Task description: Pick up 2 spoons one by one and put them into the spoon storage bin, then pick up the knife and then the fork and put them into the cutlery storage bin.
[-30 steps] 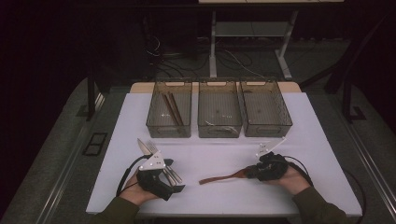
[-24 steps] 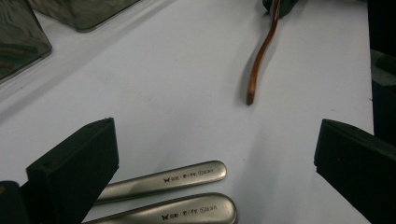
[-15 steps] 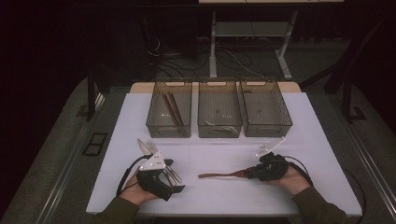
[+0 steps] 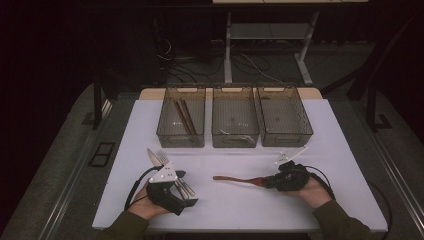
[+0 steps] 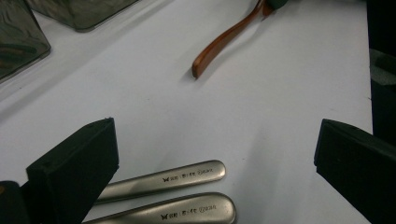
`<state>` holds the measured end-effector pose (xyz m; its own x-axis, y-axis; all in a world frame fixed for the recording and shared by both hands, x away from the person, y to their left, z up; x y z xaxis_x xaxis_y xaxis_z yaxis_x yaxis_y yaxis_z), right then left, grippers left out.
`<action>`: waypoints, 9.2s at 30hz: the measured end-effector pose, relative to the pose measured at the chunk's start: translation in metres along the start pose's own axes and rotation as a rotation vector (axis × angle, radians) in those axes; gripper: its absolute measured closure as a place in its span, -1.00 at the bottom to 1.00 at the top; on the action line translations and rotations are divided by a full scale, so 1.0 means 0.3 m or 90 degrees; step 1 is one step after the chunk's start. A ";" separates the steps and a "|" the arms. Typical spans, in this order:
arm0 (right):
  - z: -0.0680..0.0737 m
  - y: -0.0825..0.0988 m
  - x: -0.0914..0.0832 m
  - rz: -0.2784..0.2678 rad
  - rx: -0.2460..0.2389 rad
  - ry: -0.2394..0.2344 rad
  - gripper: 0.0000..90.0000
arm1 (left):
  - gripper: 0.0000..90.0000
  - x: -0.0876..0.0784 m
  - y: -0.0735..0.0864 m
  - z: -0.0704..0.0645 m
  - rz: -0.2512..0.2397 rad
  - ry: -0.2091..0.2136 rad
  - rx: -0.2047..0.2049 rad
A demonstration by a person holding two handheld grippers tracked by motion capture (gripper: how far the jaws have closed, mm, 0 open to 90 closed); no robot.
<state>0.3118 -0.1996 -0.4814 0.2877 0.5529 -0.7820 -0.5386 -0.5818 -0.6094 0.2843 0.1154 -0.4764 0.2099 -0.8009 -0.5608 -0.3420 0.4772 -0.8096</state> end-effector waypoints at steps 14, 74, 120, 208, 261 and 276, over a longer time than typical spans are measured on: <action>-0.039 -0.032 -0.054 -0.059 0.053 0.055 0.78 | -1.00 -0.007 -0.001 0.010 -0.014 -0.003 -0.012; -0.266 -0.427 -0.029 -0.144 0.184 0.241 0.80 | -1.00 0.004 -0.005 -0.001 -0.020 0.002 -0.016; -0.193 -0.347 -0.065 -0.208 0.137 0.141 -0.39 | -1.00 0.005 -0.005 -0.003 -0.017 0.002 -0.016; -0.041 0.154 -0.108 -0.150 0.060 0.148 -0.58 | 0.88 -0.204 0.009 0.332 0.026 -0.280 -0.105; -0.046 0.155 -0.107 -0.147 0.051 0.154 -0.58 | 0.98 0.028 -0.098 0.350 0.117 -0.243 -0.064; -0.043 0.153 -0.107 -0.145 0.050 0.156 -0.58 | 0.99 0.208 -0.195 0.257 0.120 -0.176 -0.022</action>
<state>0.2881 -0.2518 -0.4862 0.5842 0.4983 -0.6406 -0.4948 -0.4070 -0.7678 0.3879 0.0653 -0.4774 0.3785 -0.5693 -0.7298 -0.4281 0.5914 -0.6833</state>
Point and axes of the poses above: each handheld gripper's, and its own axes: x roughly forward along the jaws, y roughly out of its underside, z roughly to its left, the point moved 6 cm from there along x, roughly forward along the jaws, and after that the axes turned 6 degrees about y, right-handed, at the moved point
